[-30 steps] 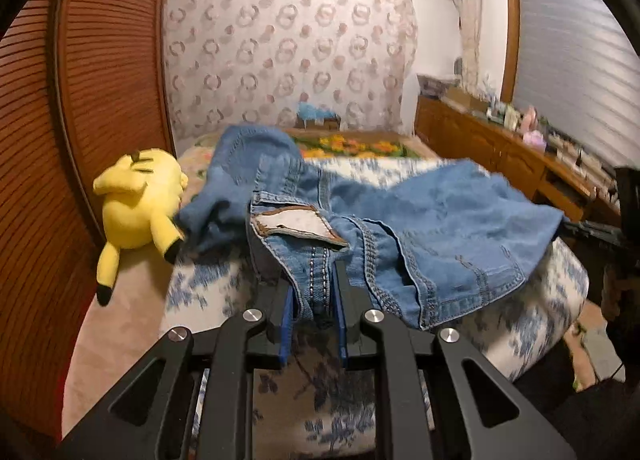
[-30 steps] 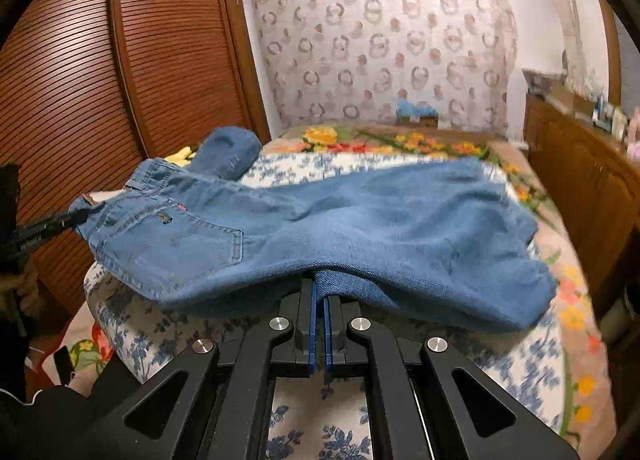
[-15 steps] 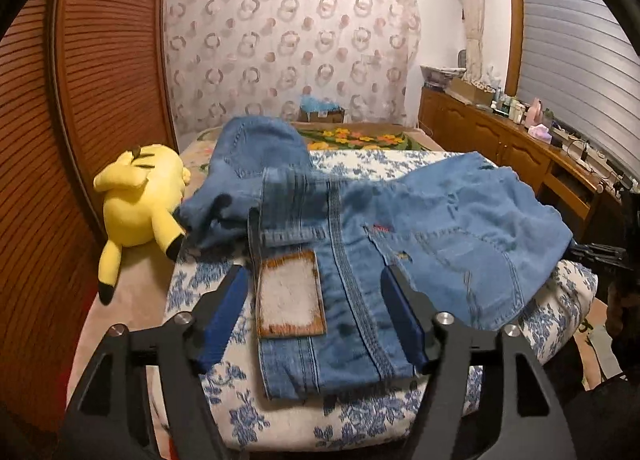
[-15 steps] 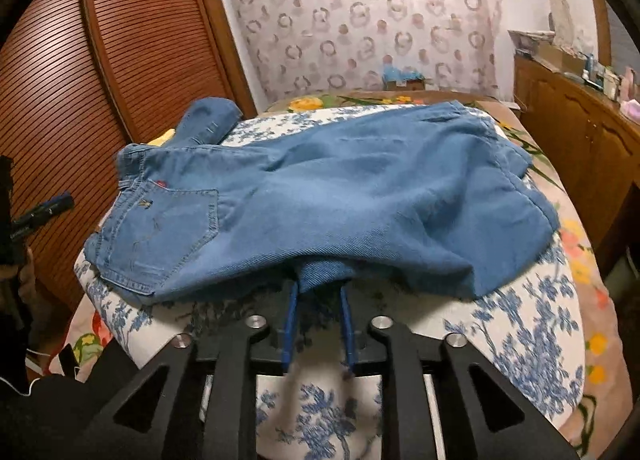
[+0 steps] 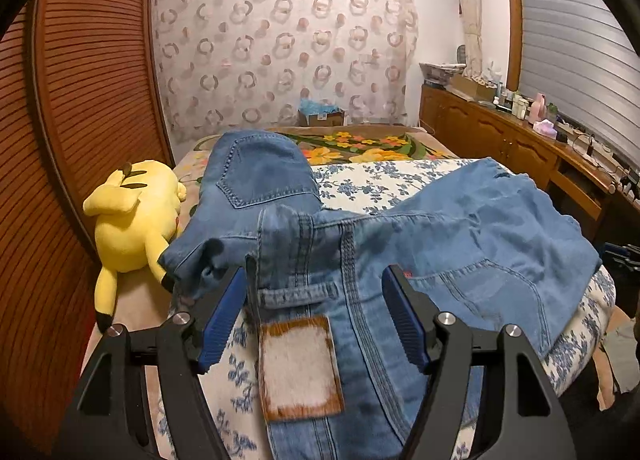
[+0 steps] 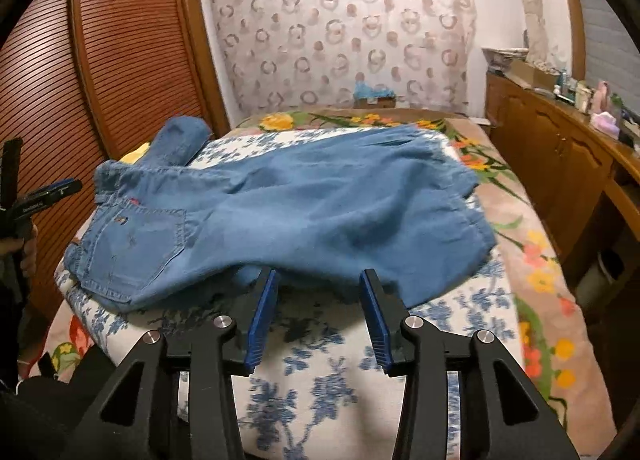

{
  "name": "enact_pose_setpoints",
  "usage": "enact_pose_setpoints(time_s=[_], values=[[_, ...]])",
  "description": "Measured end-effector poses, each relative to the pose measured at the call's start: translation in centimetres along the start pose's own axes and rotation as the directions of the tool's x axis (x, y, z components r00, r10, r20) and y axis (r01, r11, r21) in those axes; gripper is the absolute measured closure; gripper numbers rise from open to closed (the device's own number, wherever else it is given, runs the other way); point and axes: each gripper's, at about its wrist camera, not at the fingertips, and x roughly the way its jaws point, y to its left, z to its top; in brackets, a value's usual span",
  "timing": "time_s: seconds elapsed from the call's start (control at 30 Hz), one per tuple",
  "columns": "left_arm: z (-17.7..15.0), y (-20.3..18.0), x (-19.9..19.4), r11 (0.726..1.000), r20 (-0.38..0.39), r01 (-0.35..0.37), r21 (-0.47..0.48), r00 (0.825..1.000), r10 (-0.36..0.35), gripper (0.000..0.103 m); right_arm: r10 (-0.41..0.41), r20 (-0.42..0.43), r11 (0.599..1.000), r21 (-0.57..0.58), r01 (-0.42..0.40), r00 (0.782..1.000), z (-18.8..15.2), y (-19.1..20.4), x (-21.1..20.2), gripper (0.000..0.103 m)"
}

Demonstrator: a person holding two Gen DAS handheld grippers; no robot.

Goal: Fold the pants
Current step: 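Release both grippers, then grasp the lighter jeans leg with the right gripper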

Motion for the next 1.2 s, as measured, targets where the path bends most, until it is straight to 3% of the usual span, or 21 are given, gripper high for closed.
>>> enact_pose_setpoints(time_s=[0.3,0.6,0.8,1.2], values=[[1.5,-1.7,1.7,0.997,0.003,0.071,0.041,0.997,-0.071,0.027,-0.078,0.024,0.996,0.036,0.077,0.997,0.5,-2.0,-0.1,0.052],[3.3,-5.1,4.9,0.982,-0.053,0.127,0.139,0.991,-0.12,0.025,-0.101,0.021,0.994,0.033,0.101,0.995,3.0,-3.3,3.0,0.049],[4.1,-5.8,7.1,0.979,-0.082,0.125,0.161,0.99,-0.113,0.025,-0.087,0.009,0.996,-0.006,0.088,0.996,6.2,-4.4,7.1,0.049],[4.6,-7.6,11.0,0.957,-0.175,0.181,0.225,0.974,-0.143,0.025,-0.068,-0.116,0.998,0.007,0.07,0.991,11.8,-8.0,16.3,0.049]])
